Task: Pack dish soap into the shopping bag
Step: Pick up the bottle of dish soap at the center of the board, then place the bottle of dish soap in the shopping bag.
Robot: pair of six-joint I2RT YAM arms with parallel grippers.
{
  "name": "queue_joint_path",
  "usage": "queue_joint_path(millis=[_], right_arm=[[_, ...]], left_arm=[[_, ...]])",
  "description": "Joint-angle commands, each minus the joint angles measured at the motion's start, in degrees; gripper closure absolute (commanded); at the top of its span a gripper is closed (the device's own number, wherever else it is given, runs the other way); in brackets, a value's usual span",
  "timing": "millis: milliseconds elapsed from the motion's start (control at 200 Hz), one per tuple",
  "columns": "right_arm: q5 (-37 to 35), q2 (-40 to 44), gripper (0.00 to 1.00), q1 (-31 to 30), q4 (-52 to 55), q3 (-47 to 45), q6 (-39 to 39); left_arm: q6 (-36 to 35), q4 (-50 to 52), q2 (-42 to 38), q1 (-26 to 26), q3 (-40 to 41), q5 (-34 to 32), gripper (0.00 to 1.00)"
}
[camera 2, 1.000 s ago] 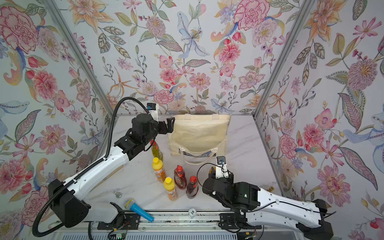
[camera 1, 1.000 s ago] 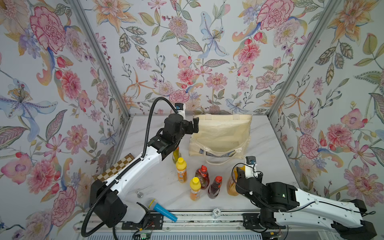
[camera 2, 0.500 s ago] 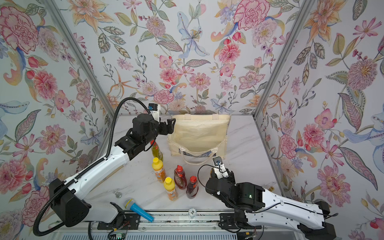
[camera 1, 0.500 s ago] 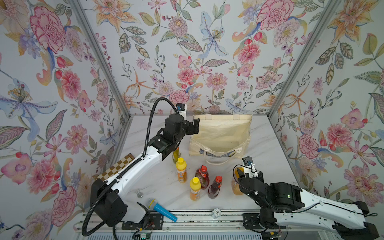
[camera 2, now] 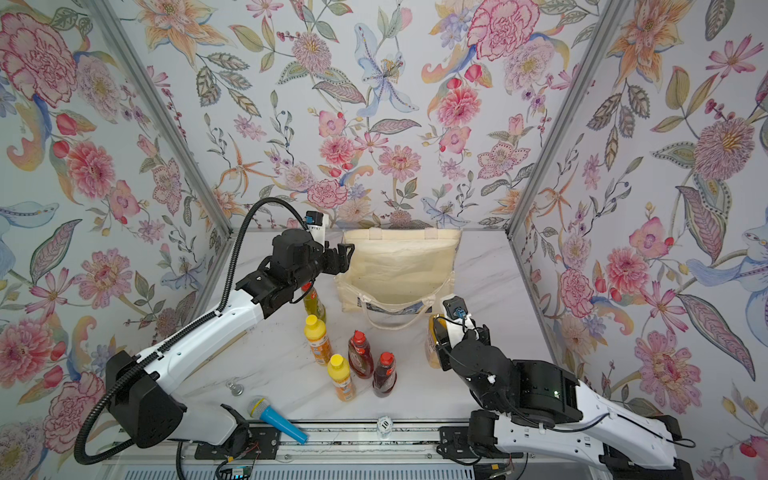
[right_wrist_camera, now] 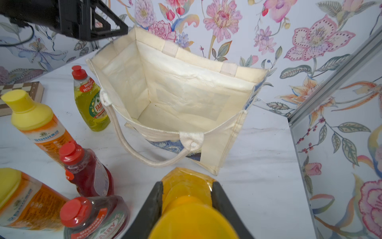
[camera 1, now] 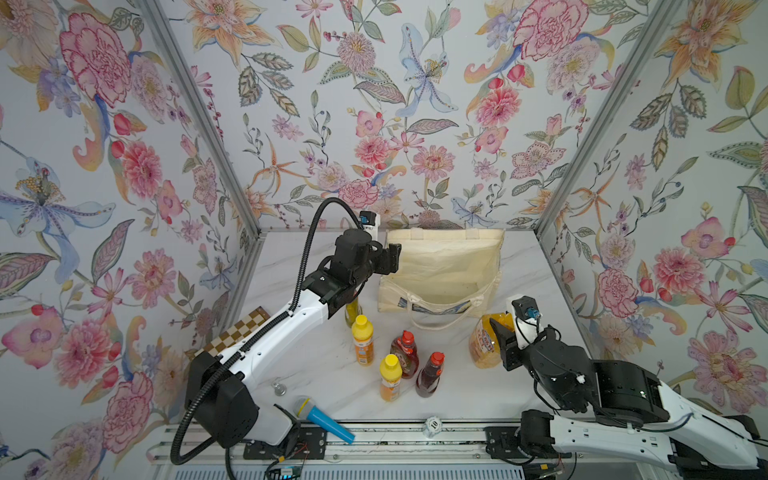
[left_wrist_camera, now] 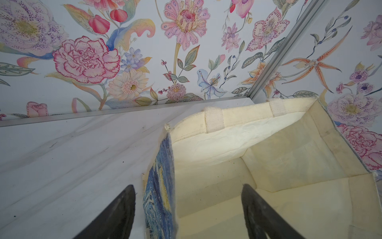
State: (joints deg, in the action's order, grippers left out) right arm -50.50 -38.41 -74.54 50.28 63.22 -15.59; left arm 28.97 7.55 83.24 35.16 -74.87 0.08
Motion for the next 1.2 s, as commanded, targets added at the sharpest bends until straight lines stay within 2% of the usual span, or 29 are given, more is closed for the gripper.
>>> queue_joint_path(millis=[0,165,340,495,651,821,1126,1196], right_arm=[[-2.47,-1.50,1.00,0.33,-7.13,9.20,7.16],[-1.14,-6.81,1.00,0.42,-7.13,19.06,12.79],[-0.91,-13.36,1.00,0.53,-7.13,31.00,17.49],[-1.47,-19.41,1.00,0.93,-7.14,41.31,20.84],[-0.73,-25.13,1.00,3.40,-7.30,49.40,24.90],[7.97,-29.74,1.00,13.77,-7.31,54.04,25.17],[33.74,-39.02,1.00,39.07,-7.84,57.10,17.11],[38.71,-41.02,1.00,42.70,-9.41,56.48,16.14]], left_arm=[[-1.08,1.85,0.34,-0.35,-0.22,1.07,0.22],[-1.12,1.85,0.58,-0.34,0.05,0.76,0.28],[-1.09,1.70,1.13,-0.35,0.28,1.05,0.41],[-0.93,1.07,1.62,-0.33,0.45,1.84,0.45],[-0.85,0.70,1.69,-0.35,0.45,2.12,0.46],[-1.16,0.71,1.67,-0.22,0.60,2.03,0.46],[-2.22,2.09,1.62,-0.14,-0.40,1.18,0.48],[-2.70,2.67,1.62,-0.11,-0.71,0.49,0.49]])
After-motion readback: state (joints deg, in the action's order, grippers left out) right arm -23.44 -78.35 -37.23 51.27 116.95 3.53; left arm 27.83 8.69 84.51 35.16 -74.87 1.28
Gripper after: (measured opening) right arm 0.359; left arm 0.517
